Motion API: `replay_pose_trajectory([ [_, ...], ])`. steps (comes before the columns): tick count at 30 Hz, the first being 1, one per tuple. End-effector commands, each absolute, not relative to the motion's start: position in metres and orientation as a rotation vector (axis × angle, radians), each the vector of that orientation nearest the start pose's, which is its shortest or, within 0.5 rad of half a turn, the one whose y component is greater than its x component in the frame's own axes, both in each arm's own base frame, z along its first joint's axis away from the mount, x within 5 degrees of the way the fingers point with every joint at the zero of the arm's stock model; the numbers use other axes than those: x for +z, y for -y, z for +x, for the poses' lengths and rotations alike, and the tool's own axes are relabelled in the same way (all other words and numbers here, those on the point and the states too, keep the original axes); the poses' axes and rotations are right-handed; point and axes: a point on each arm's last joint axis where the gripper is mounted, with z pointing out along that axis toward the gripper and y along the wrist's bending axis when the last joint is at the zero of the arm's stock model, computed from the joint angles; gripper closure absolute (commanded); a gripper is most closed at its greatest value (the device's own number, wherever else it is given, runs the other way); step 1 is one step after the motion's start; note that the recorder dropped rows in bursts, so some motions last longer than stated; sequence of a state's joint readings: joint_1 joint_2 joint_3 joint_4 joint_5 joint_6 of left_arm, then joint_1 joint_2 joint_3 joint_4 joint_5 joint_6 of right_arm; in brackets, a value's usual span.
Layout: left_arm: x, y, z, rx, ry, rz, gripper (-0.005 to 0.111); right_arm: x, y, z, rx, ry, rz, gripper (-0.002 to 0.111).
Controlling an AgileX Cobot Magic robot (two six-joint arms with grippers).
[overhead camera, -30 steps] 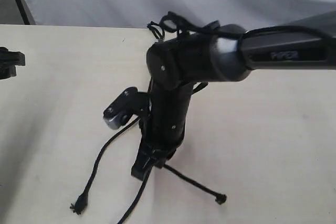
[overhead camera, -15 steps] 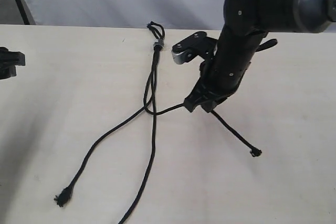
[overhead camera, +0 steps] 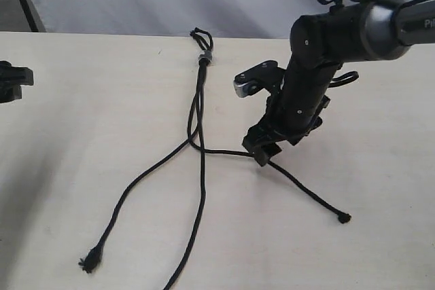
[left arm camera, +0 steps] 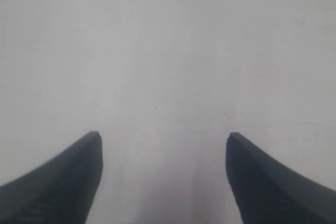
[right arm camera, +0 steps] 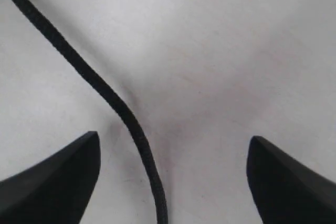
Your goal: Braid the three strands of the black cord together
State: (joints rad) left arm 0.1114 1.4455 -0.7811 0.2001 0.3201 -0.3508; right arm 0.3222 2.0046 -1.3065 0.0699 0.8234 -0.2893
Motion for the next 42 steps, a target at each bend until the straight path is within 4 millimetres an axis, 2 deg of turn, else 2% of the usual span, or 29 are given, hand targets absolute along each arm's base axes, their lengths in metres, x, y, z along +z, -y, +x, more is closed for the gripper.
replay_pose_trajectory([
  [1, 0.217, 0.009, 0.281, -0.017, -2.459, -0.158, 0.043, 0.203, -0.113, 0.363, 0.066, -2.699, -0.779, 0.033],
  [2, 0.216, 0.027, 0.280, -0.046, -2.469, -0.072, 0.043, 0.219, -0.109, 0.359, 0.062, -2.635, -0.750, 0.033],
  [3, 0.216, 0.053, 0.275, -0.090, -2.482, 0.047, 0.043, 0.230, -0.101, 0.354, 0.057, -2.578, -0.701, 0.033],
  [4, 0.215, 0.070, 0.271, -0.121, -2.489, 0.122, 0.043, 0.239, -0.096, 0.349, 0.054, -2.542, -0.675, 0.033],
  [9, 0.206, 0.140, 0.245, -0.220, -2.498, 0.463, 0.043, 0.255, -0.063, 0.324, 0.014, -2.397, -0.530, 0.033],
  [14, 0.184, 0.185, 0.225, -0.272, -2.499, 0.688, 0.043, 0.269, -0.037, 0.315, -0.022, -2.289, -0.392, 0.033],
  [19, 0.162, 0.222, 0.221, -0.211, -2.596, 0.855, 0.043, 0.272, -0.033, 0.314, -0.008, -2.285, -0.356, 0.033],
  [24, 0.150, 0.238, 0.239, -0.086, -2.756, 0.854, 0.043, 0.272, -0.034, 0.314, -0.004, -2.286, -0.352, 0.033],
  [26, 0.131, 0.243, 0.243, -0.037, -2.819, 0.850, 0.043, 0.272, -0.034, 0.314, -0.002, -2.286, -0.349, 0.033],
  [29, 0.116, 0.244, 0.245, -0.011, -2.848, 0.858, 0.044, 0.272, -0.034, 0.314, 0.004, -2.282, -0.341, 0.033],
  [31, 0.109, 0.243, 0.244, 0.021, -2.874, 0.868, 0.053, 0.272, -0.034, 0.314, 0.006, -2.282, -0.339, 0.033],
  [32, 0.107, 0.243, 0.244, 0.025, -2.878, 0.869, 0.069, 0.272, -0.034, 0.314, 0.006, -2.280, -0.338, 0.033],
  [33, 0.107, 0.243, 0.244, 0.025, -2.878, 0.869, 0.080, 0.272, -0.034, 0.314, 0.006, -2.280, -0.338, 0.033],
  [34, 0.107, 0.243, 0.244, 0.027, -2.878, 0.873, 0.103, 0.272, -0.034, 0.314, 0.006, -2.280, -0.338, 0.033],
  [35, 0.107, 0.242, 0.244, 0.034, -2.877, 0.895, 0.106, 0.272, -0.034, 0.314, 0.006, -2.280, -0.338, 0.033],
  [38, 0.116, 0.240, 0.245, 0.058, -2.864, 0.919, 0.105, 0.272, -0.034, 0.314, 0.006, -2.280, -0.338, 0.033],
  [42, 0.146, 0.237, 0.252, 0.158, -2.762, 0.991, 0.105, 0.272, -0.034, 0.314, 0.006, -2.280, -0.338, 0.033],
])
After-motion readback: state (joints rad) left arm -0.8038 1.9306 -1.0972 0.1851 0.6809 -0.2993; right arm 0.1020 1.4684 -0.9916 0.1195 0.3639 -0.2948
